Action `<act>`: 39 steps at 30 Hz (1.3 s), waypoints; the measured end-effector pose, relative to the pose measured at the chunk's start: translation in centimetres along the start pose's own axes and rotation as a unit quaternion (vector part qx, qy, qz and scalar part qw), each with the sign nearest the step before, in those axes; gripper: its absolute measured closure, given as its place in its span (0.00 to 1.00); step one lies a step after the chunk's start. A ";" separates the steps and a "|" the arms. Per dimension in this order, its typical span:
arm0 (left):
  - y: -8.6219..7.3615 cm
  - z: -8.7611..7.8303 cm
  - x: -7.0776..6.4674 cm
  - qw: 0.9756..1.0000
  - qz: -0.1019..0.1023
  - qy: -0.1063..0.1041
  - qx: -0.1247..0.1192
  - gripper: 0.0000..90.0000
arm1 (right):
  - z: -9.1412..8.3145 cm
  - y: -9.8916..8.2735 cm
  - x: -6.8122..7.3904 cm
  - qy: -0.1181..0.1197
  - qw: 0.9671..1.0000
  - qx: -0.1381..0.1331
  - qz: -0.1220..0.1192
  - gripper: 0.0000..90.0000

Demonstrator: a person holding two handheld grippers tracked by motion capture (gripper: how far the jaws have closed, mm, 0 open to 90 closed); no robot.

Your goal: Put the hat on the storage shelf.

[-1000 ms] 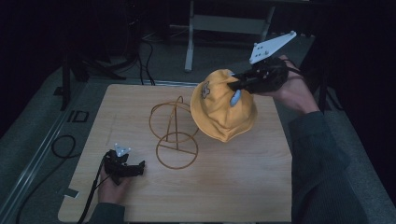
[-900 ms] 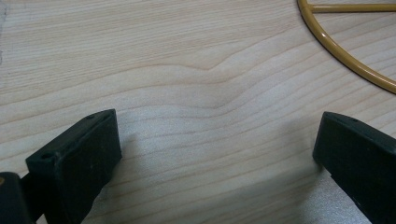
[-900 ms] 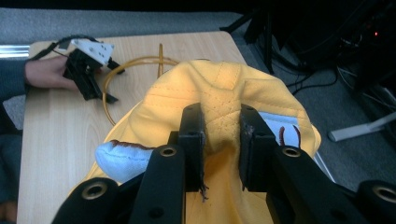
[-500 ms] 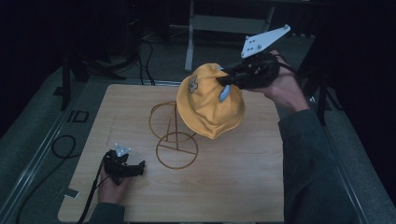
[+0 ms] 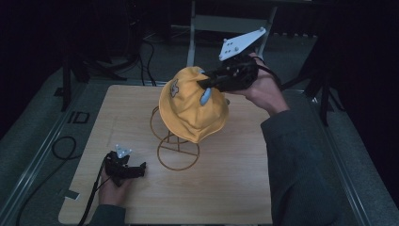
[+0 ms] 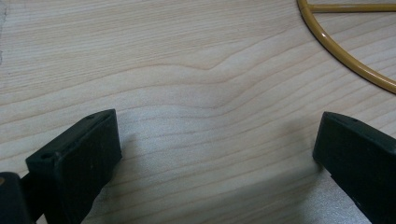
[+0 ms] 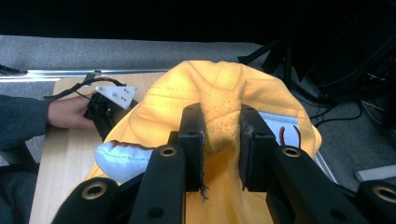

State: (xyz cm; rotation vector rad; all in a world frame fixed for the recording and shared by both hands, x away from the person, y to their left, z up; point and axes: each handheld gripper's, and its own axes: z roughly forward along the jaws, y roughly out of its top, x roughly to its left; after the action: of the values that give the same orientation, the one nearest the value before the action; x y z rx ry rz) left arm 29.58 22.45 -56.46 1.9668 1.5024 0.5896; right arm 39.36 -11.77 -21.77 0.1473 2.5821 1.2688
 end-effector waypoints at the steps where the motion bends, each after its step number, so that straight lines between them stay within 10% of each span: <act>1: 0.0 0.0 0.0 1.000 -0.001 0.000 -0.001 0.01 | 0.3 0.1 0.0 0.000 1.000 0.000 -0.001 0.82; 39: 0.0 0.0 0.0 1.000 -0.001 0.000 -0.001 0.01 | 10.1 -0.9 1.3 0.032 0.997 0.072 0.021 0.80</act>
State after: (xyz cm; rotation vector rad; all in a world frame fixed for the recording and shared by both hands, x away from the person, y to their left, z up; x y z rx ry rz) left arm 29.58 22.43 -56.47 1.9628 1.5034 0.5897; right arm 40.94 -4.34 -28.66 0.1929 2.7387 1.1178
